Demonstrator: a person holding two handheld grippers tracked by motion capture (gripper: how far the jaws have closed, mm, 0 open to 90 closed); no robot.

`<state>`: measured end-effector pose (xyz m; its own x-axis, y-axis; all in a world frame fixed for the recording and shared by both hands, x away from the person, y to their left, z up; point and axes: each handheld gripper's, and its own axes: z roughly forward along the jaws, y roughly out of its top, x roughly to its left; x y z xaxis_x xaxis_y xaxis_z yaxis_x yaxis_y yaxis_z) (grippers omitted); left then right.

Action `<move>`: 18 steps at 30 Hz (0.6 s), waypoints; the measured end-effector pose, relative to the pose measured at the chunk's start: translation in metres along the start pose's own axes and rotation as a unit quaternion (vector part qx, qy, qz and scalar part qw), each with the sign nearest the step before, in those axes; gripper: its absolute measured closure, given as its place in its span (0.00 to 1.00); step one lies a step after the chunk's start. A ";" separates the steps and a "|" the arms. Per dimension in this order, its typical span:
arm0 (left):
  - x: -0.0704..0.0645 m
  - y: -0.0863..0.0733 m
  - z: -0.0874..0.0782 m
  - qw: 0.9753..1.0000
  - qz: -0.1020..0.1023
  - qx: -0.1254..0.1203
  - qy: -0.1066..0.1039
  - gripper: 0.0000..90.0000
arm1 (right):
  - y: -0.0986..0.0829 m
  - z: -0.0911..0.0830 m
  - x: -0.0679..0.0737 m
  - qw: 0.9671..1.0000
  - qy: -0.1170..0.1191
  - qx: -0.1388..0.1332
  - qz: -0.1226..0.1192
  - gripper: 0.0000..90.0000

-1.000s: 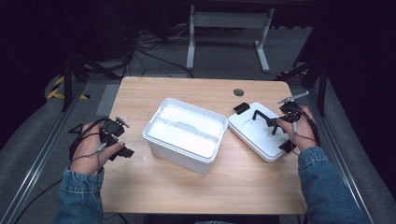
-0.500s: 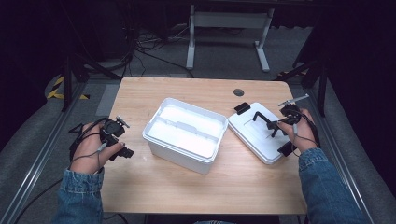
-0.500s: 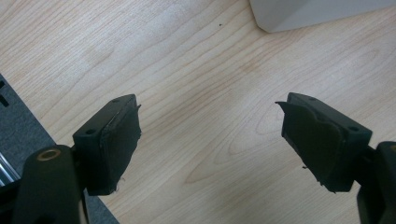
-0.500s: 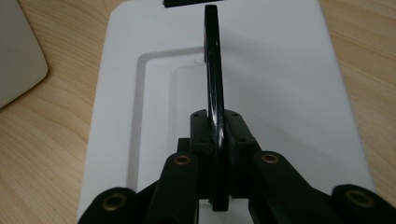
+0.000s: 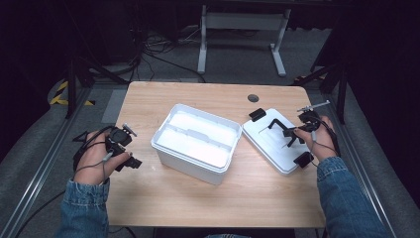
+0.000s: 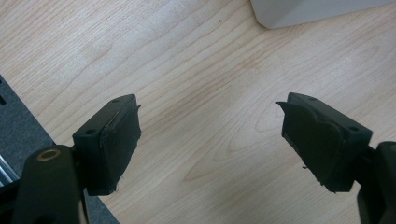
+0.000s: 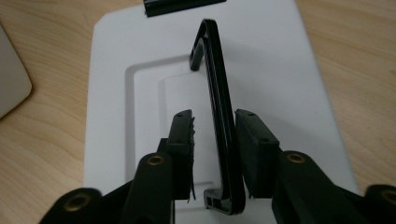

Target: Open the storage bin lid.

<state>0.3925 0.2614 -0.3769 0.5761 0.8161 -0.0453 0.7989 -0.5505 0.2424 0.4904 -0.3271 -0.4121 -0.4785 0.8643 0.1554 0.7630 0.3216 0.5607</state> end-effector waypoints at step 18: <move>-0.005 -0.012 -0.007 1.000 -0.002 -0.011 -0.007 0.22 | 0.004 -0.042 0.027 0.997 0.019 -0.068 -0.043 0.60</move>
<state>0.3786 0.2648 -0.3728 0.5748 0.8160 -0.0608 0.7978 -0.5423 0.2635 0.4617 -0.3185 -0.3712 -0.5577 0.8196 0.1313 0.6541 0.3365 0.6775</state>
